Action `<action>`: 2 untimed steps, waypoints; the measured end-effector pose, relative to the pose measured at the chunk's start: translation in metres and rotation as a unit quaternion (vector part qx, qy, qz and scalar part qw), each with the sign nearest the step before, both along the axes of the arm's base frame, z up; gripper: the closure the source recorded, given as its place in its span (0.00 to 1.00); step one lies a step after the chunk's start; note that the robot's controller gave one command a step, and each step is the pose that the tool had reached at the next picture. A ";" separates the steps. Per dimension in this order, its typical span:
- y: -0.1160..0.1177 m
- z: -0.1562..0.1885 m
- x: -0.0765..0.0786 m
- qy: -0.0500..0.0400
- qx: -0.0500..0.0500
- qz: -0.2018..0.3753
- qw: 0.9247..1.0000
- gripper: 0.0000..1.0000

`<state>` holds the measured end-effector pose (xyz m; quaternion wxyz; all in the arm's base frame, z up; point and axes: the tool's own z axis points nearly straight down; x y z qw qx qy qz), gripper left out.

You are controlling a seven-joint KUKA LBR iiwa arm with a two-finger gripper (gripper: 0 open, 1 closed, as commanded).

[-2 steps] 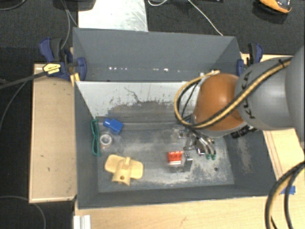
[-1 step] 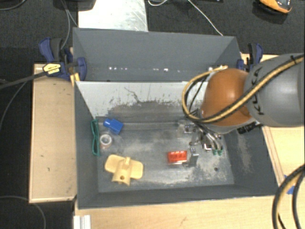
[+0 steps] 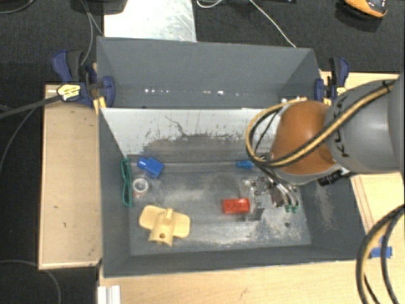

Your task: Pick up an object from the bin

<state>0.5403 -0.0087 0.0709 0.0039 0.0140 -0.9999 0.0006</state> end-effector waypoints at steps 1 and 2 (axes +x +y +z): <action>0.000 0.000 0.000 0.000 0.000 -0.001 1.000 1.00; 0.004 0.095 -0.004 0.002 0.000 0.004 1.000 1.00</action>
Offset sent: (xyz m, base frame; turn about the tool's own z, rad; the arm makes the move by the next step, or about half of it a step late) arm -0.0067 0.0079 0.1865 -0.0277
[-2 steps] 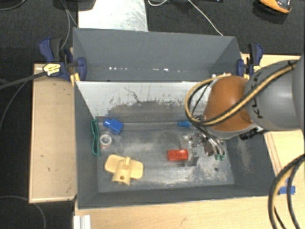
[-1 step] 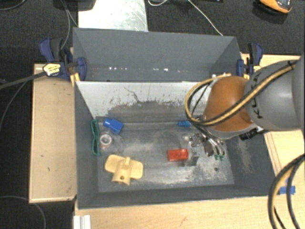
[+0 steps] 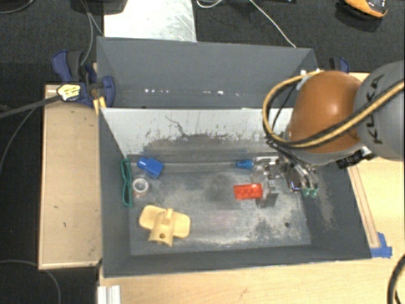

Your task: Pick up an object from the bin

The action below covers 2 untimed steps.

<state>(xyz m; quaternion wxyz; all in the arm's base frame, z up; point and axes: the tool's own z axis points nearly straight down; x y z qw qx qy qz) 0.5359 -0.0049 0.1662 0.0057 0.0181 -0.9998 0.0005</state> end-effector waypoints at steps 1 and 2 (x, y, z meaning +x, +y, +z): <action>-0.017 -0.054 0.009 -0.005 0.000 -0.021 1.000 1.00; -0.028 0.001 -0.003 0.001 0.000 -0.024 1.000 1.00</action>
Offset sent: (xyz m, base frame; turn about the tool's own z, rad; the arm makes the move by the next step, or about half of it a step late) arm -0.0109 -0.0370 0.0795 0.0317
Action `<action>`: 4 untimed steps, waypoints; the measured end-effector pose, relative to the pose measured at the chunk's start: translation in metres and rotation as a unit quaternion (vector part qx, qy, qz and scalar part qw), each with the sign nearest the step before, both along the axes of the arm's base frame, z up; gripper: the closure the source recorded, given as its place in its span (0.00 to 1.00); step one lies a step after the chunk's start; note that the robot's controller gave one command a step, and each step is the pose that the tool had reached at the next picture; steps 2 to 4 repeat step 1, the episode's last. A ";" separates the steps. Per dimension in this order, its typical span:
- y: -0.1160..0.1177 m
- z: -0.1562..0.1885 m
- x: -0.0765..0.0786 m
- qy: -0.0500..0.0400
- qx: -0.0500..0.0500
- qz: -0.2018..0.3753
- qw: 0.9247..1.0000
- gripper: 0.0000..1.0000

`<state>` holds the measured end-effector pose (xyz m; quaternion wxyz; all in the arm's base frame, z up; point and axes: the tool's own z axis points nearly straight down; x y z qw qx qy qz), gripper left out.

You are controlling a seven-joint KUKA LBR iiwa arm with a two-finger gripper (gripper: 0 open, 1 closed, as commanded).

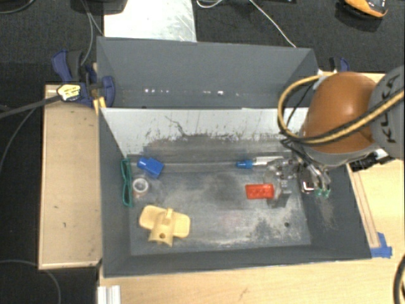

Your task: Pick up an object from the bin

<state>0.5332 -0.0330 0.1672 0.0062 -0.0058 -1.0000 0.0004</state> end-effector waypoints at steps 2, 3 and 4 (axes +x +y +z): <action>0.006 0.122 0.021 -0.007 0.000 -0.015 1.000 1.00; 0.006 0.122 0.021 -0.007 0.000 -0.015 1.000 1.00; 0.006 0.122 0.021 -0.007 0.000 -0.015 1.000 1.00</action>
Offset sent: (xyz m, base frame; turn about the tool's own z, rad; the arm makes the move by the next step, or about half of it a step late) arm 0.0060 -0.0085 0.0543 0.0473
